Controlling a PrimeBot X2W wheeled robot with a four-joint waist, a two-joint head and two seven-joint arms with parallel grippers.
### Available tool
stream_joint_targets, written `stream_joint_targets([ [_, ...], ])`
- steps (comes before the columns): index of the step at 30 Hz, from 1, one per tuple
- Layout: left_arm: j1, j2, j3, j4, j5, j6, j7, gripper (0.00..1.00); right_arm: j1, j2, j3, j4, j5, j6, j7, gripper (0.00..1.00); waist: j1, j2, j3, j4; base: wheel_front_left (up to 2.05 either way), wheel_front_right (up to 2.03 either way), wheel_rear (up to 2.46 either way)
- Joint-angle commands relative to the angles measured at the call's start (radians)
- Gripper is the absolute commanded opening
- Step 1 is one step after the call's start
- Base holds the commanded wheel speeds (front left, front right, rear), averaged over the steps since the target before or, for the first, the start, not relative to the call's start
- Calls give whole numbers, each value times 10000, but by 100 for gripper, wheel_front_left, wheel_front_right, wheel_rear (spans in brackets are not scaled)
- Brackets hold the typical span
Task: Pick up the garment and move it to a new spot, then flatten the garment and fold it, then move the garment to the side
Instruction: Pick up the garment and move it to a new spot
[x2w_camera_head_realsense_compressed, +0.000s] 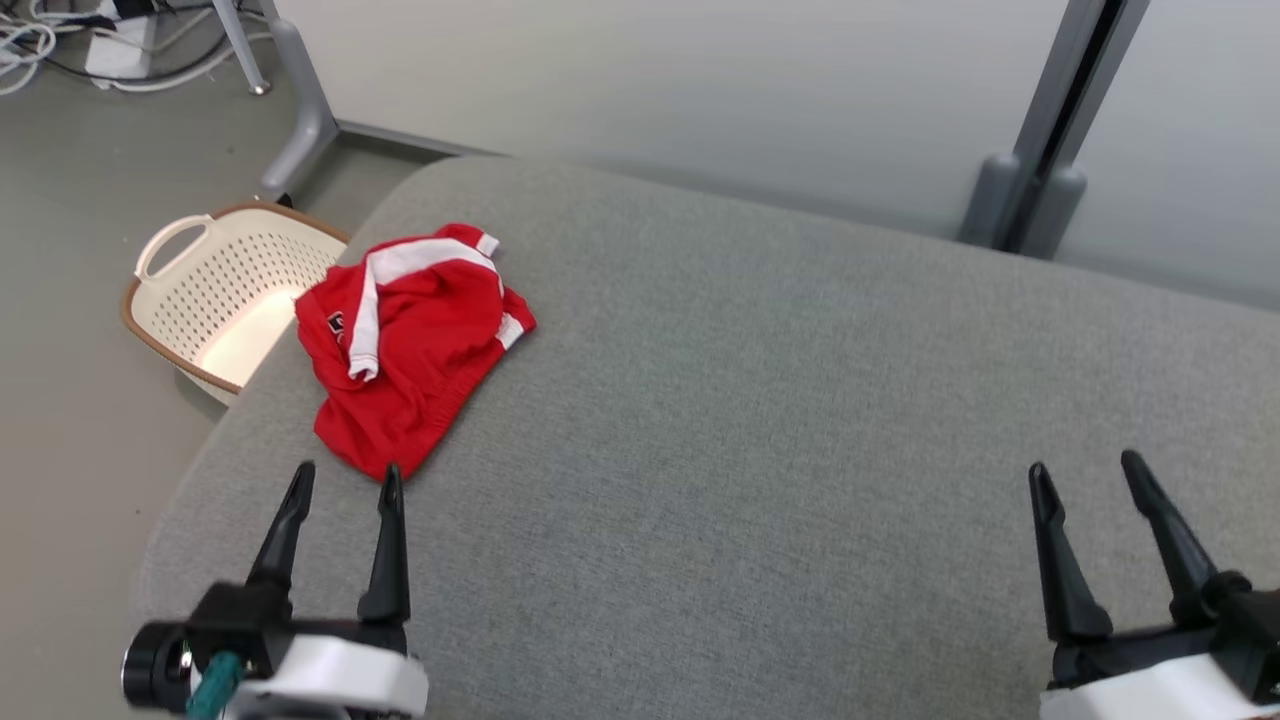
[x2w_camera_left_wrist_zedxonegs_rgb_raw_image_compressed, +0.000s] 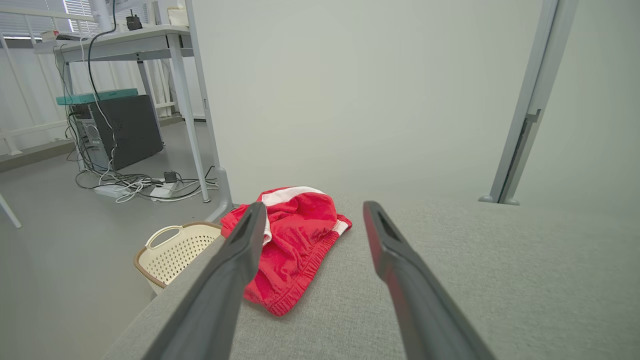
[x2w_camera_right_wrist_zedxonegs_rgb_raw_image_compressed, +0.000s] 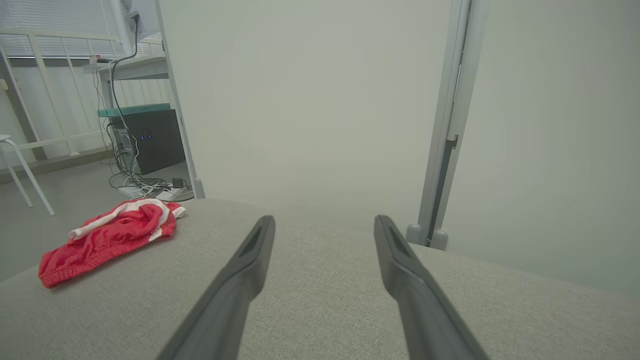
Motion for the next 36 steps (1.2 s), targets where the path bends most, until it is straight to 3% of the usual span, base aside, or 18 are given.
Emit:
stream_joint_targets([
  [1, -574, -51, 85, 251, -100, -112, -44, 100, -282, -185, 8, -205, -93, -19, 126, 100, 0, 0, 651, -225, 0, 0, 0],
  [11, -3818, -581, 1204, 2514, -477, -812, -42, 100, -1391, -941, -61, -1191, -245, -19, 853, 100, 0, 0, 3351, -1125, 0, 0, 0],
  [18, -5816, -4, 2163, 5927, -685, -1679, -42, 100, -1895, -1106, -16, -1298, -130, -19, 846, 100, 0, 0, 4403, -1752, 0, 0, 0],
  [24, -7159, 389, 2145, 9198, -973, -2039, 12, 100, -2233, -1145, 21, -1109, -32, -19, 720, 100, 0, 0, 4729, -2013, 0, 0, 0],
  [25, -7289, 379, 2102, 9546, -1005, -2087, 24, 44, -2255, -1122, 17, -1082, -25, -19, 697, 100, 0, 0, 4748, -2033, 0, 0, 0],
  [26, -7379, 410, 2087, 9824, -1057, -2108, 26, 0, -2290, -1087, 16, -1047, -19, -19, 691, 100, 0, 0, 4762, -2053, 0, 0, 0],
  [30, -7629, 610, 2110, 10040, -1079, -2164, 33, 0, -2347, -1010, -15, -937, 11, -19, 570, 100, 0, 0, 4749, -2098, 0, 0, 0],
  [36, -6925, 844, 3090, 7794, -848, -2006, -42, 0, -2408, -877, -78, -646, 62, -19, 255, 100, 0, 0, 4380, -2155, 0, 0, 0],
])
